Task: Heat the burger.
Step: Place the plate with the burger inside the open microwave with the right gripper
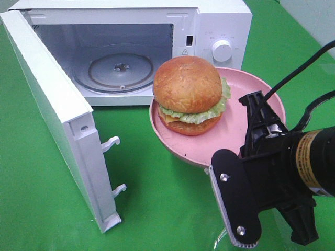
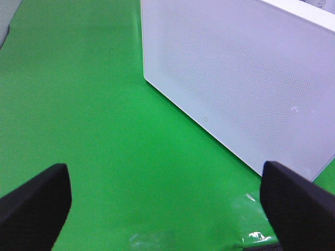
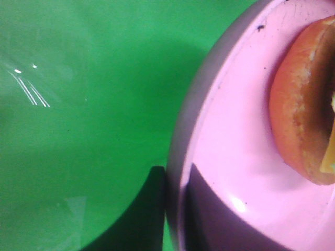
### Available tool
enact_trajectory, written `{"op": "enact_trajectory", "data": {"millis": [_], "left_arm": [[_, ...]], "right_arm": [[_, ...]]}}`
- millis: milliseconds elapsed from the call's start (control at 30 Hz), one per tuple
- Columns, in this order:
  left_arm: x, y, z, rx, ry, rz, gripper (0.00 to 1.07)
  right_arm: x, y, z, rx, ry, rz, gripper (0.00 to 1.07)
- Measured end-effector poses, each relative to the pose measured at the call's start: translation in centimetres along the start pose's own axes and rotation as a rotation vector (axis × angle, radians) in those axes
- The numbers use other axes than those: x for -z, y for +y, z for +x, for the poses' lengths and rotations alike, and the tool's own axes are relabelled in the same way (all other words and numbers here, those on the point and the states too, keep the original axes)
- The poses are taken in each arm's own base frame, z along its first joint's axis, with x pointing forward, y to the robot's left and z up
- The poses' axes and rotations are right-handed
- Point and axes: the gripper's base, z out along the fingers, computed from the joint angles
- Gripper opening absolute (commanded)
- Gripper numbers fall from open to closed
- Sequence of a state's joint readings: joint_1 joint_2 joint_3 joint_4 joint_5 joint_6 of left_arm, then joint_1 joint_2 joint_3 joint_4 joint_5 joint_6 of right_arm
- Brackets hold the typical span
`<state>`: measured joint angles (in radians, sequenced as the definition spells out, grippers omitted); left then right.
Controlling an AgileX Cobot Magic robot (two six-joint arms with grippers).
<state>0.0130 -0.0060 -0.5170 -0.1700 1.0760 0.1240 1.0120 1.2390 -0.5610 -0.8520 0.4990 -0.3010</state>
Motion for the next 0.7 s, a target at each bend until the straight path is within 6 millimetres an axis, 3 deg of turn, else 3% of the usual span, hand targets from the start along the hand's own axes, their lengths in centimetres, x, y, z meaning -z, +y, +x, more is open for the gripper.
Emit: {"op": "enact_trajectory", "data": {"millis": [133, 700], "left_arm": [[0.0, 0.0, 0.0, 0.0, 0.0, 0.0, 0.89], [0.0, 0.0, 0.0, 0.0, 0.0, 0.0, 0.89]], "right_arm": [[-0.6, -0.7, 1.6, 0.025, 0.011, -0.003, 0.0], [-1.4, -1.1, 4.8, 0.172, -0.025, -0.062, 0.0]]}}
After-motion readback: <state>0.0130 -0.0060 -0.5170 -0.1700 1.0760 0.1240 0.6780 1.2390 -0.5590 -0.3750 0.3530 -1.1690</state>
